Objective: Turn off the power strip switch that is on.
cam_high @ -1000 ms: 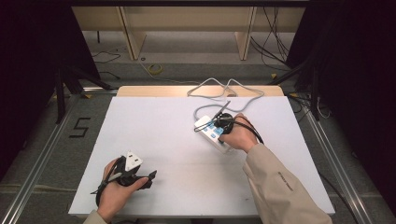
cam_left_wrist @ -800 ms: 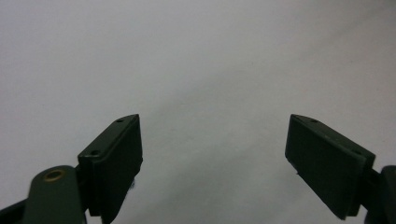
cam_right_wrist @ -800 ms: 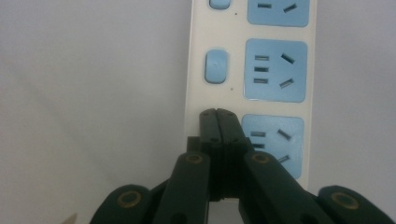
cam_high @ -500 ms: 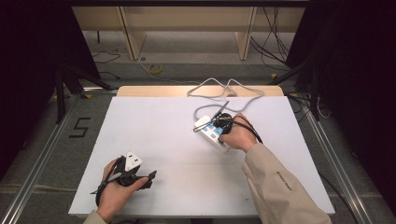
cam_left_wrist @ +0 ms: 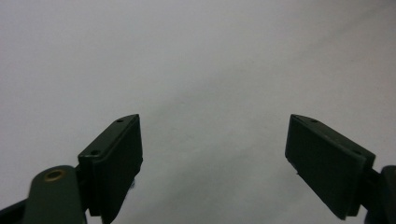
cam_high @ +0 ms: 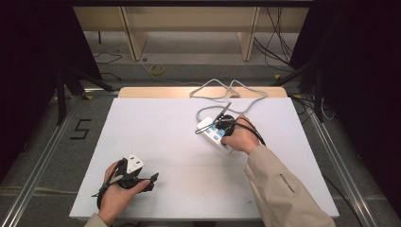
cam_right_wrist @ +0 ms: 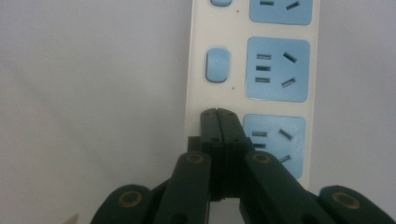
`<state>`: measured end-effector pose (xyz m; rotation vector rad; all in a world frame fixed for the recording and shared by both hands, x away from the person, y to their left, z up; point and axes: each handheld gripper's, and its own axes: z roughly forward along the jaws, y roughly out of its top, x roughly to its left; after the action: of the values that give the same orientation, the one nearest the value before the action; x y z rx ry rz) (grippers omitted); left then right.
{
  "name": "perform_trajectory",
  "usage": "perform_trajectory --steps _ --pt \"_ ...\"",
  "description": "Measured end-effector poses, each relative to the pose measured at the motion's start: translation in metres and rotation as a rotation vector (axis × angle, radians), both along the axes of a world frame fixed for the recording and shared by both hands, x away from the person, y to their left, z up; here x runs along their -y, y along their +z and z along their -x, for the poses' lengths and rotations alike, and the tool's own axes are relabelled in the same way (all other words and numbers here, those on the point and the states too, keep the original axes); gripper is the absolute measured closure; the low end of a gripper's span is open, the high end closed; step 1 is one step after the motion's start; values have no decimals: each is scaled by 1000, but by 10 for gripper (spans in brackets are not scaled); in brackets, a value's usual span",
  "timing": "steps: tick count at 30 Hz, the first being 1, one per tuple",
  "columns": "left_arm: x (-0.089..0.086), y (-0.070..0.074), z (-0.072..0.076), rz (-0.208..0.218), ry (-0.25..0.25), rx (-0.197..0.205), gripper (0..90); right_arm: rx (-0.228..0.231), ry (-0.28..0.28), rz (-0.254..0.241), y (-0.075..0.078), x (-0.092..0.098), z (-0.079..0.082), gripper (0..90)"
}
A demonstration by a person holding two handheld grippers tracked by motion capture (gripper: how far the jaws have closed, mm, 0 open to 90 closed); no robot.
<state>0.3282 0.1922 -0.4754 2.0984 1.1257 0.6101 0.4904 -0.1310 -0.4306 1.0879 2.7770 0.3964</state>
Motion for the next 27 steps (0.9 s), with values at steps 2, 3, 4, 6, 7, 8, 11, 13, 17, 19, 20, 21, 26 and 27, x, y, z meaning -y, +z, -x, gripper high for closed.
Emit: perform_trajectory --steps 2,3,4,6,7,8,11,13,17,19,20,21,26,27 --pt "0 0 0 4 4 2 187 -1 -1 0 0 0 0 900" --pt "0 0 0 4 5 3 187 0 -1 0 0 0 0 900" --pt "0 0 0 5 5 2 187 -1 -1 0 0 0 0 900" --pt "0 0 0 4 5 3 187 1 1 0 0 0 0 900" --pt "0 0 0 5 5 2 187 1 1 -1 0 0 0 900" --pt "0 0 0 4 4 3 187 1 2 -1 0 0 0 900" --pt "0 0 0 4 4 2 187 2 2 -2 0 0 0 900" --pt "0 0 0 4 4 3 187 2 0 -2 0 1 0 900" --pt "0 0 0 4 4 2 187 2 1 -4 0 1 0 900" --pt "0 0 0 5 4 2 187 3 2 -8 0 2 0 900" --pt "0 0 0 5 4 2 187 3 2 -7 0 1 0 900" --pt "0 0 0 5 4 2 188 5 3 -4 0 1 0 900" --pt "0 0 0 1 2 1 189 7 2 -8 0 2 0 900" --pt "0 0 0 4 4 2 189 8 3 -8 0 2 0 900"
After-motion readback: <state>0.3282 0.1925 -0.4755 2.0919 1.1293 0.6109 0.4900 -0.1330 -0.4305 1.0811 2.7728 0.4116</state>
